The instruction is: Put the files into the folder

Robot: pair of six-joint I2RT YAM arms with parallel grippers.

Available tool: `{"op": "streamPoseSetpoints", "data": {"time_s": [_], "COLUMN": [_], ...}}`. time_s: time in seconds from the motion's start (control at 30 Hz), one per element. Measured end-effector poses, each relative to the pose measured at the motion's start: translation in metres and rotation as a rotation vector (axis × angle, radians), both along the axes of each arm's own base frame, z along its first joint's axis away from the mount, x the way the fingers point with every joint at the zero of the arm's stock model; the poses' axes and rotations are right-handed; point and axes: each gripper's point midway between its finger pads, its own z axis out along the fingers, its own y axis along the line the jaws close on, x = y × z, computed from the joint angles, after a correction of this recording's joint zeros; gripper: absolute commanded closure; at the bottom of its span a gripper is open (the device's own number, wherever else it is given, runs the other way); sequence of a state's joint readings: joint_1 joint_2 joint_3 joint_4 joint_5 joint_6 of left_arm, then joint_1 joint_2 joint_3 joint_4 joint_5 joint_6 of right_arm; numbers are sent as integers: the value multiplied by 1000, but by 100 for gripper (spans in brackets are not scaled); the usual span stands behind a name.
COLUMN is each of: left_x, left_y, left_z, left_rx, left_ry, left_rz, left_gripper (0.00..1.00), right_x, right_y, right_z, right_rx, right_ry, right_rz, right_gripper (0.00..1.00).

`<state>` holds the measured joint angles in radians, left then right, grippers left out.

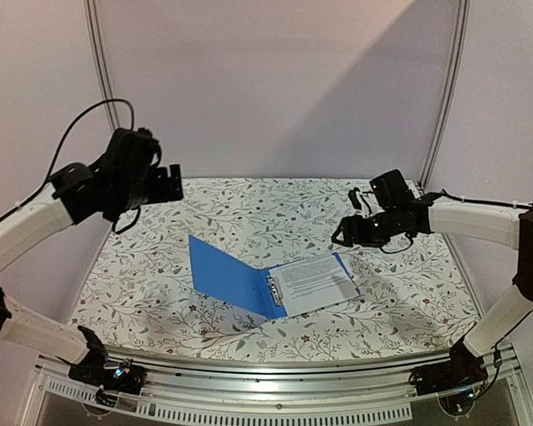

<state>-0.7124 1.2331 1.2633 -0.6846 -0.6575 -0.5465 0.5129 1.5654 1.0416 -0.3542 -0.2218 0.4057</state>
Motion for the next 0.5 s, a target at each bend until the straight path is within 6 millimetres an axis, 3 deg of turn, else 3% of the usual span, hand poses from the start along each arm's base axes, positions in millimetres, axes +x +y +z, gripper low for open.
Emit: {"op": "streamPoseSetpoints", "data": {"time_s": [0.13,0.27,0.33,0.37,0.5], "left_x": [-32,-52,-61,-63,-79], "left_y": [45,59,52,51,10], "left_z": [-36,-76,-108,-114,-164], "left_rx": [-71,-154,-210,-215,-405], "left_ry": [43,114,180,195,303], "left_rz": [64,78,44,40,-123], "left_gripper": [0,0,1,1,1], "right_x": [-6,-9,-13,-15,-17], "right_y": [-40,-43,-37,-35,-20], "right_z": [-57,-82,-89,-92,-92], "right_rx": [-50,-49,-25,-14,75], "right_ry": [142,223,261,275,305], "right_rz": [-108,-123,-108,-102,-73], "right_gripper": [28,29,29,29,30]}}
